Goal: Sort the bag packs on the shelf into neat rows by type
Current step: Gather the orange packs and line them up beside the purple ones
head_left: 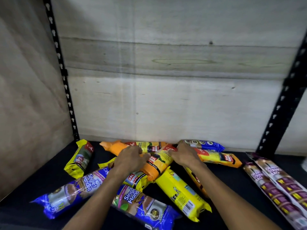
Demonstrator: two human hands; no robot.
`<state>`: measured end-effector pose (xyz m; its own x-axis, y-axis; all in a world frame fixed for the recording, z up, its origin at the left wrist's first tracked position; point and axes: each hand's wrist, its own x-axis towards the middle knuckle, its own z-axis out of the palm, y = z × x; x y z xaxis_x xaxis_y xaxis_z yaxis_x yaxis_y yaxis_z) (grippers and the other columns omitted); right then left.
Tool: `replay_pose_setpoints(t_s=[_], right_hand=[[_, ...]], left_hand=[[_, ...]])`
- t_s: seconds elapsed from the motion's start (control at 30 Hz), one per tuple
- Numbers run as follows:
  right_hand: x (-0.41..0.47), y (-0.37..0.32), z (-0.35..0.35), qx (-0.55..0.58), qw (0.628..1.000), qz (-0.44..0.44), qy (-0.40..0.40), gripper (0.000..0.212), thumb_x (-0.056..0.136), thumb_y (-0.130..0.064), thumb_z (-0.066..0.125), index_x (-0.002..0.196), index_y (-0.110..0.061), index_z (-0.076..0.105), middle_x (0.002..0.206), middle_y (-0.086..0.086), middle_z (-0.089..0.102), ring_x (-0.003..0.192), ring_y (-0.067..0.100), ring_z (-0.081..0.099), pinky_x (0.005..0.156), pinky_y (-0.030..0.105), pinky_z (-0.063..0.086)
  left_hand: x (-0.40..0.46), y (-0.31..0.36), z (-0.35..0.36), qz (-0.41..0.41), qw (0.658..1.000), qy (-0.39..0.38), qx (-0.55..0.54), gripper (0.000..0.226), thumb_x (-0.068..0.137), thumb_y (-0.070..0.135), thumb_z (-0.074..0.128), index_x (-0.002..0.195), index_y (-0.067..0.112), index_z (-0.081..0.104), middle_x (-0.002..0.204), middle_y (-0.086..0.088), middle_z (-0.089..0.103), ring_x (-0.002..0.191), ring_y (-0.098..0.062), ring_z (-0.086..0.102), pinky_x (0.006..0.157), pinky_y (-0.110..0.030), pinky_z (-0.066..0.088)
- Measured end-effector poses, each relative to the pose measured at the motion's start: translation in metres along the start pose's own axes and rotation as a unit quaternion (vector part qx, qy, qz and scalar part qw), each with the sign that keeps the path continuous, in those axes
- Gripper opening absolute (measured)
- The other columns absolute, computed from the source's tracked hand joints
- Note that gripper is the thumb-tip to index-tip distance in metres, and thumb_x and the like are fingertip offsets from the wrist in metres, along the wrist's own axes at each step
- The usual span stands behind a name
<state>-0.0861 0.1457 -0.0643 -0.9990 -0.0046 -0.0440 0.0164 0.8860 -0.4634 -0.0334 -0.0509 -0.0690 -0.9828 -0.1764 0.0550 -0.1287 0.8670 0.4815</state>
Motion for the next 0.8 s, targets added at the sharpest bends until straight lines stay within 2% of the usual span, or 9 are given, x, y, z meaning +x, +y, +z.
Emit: replay_pose_setpoints(t_s=[0.1,0.17,0.2,0.27,0.4,0.5,0.57,0.67,0.8], right_hand=[[-0.005,-0.009,-0.003,0.044,0.999,0.023,-0.024,0.049,0.094,-0.051,0.051,0.107,-0.003,0.054,0.085,0.009,0.073,0.08,0.026,0.075,0.079,0.033,0.058],[-0.007,-0.017,-0.002,0.048,0.997,0.041,-0.036,0.052,0.095,-0.053,0.049,0.105,-0.002,0.055,0.088,0.009,0.07,0.08,0.026,0.076,0.083,0.035,0.059],[-0.006,-0.021,0.001,0.049,0.997,0.048,-0.039,0.059,0.095,-0.055,0.048,0.115,0.0,0.056,0.092,0.01,0.07,0.081,0.026,0.076,0.083,0.036,0.06],[-0.002,-0.027,0.007,0.049,0.996,0.067,-0.043,0.08,0.092,-0.061,0.048,0.139,0.004,0.042,0.105,0.012,0.071,0.082,0.027,0.075,0.082,0.037,0.061],[0.013,-0.031,0.025,0.065,0.993,0.088,-0.047,0.106,0.083,-0.071,0.051,0.15,0.002,0.015,0.132,0.017,0.06,0.102,0.032,0.068,0.086,0.041,0.059],[0.018,-0.034,0.033,0.071,0.992,0.091,-0.055,0.11,0.079,-0.075,0.053,0.149,0.001,0.016,0.138,0.019,0.054,0.113,0.037,0.063,0.091,0.043,0.056],[0.02,-0.036,0.037,0.059,0.992,0.096,-0.064,0.115,0.078,-0.075,0.056,0.151,0.001,0.009,0.141,0.02,0.052,0.115,0.037,0.061,0.09,0.04,0.056],[0.023,-0.037,0.04,0.043,0.992,0.095,-0.067,0.114,0.08,-0.068,0.061,0.15,0.003,0.006,0.14,0.019,0.053,0.119,0.035,0.059,0.088,0.035,0.051],[0.026,-0.037,0.035,0.077,0.991,0.089,-0.07,0.109,0.083,-0.054,0.067,0.151,0.006,0.006,0.141,0.018,0.052,0.125,0.034,0.054,0.097,0.036,0.05]], left_hand=[[0.014,0.003,0.003,-0.086,0.996,0.015,0.014,0.066,0.09,0.056,0.053,0.136,0.01,0.05,0.145,-0.016,0.044,0.127,-0.036,0.048,0.101,-0.047,0.045],[0.025,-0.001,-0.001,-0.145,0.989,0.011,0.023,0.078,0.09,0.056,0.054,0.148,0.008,0.032,0.158,-0.02,0.022,0.138,-0.042,0.033,0.107,-0.051,0.037],[0.03,-0.003,-0.004,-0.165,0.986,0.015,0.02,0.08,0.089,0.056,0.055,0.149,0.008,0.029,0.159,-0.02,0.018,0.139,-0.044,0.031,0.107,-0.052,0.036],[0.04,-0.008,-0.009,-0.191,0.981,0.026,0.001,0.079,0.087,0.055,0.057,0.146,0.008,0.032,0.156,-0.019,0.021,0.136,-0.045,0.035,0.105,-0.05,0.038],[0.062,-0.024,-0.013,-0.216,0.976,0.014,-0.029,0.081,0.082,0.059,0.057,0.144,0.012,0.031,0.151,-0.018,0.022,0.13,-0.042,0.038,0.099,-0.048,0.042],[0.074,-0.035,-0.011,-0.226,0.973,0.002,-0.045,0.084,0.078,0.063,0.054,0.144,0.015,0.032,0.148,-0.016,0.023,0.127,-0.04,0.039,0.088,-0.046,0.044],[0.074,-0.037,-0.01,-0.24,0.967,0.013,-0.083,0.083,0.082,0.054,0.061,0.143,0.01,0.029,0.145,-0.019,0.024,0.122,-0.039,0.045,0.082,-0.041,0.044],[0.076,-0.037,-0.007,-0.255,0.957,0.032,-0.133,0.086,0.08,0.043,0.074,0.143,0.005,0.029,0.146,-0.022,0.022,0.119,-0.039,0.048,0.084,-0.041,0.047],[0.081,-0.039,-0.01,-0.277,0.943,0.05,-0.18,0.09,0.071,0.034,0.085,0.138,0.005,0.031,0.146,-0.025,0.018,0.118,-0.042,0.049,0.089,-0.045,0.052]])
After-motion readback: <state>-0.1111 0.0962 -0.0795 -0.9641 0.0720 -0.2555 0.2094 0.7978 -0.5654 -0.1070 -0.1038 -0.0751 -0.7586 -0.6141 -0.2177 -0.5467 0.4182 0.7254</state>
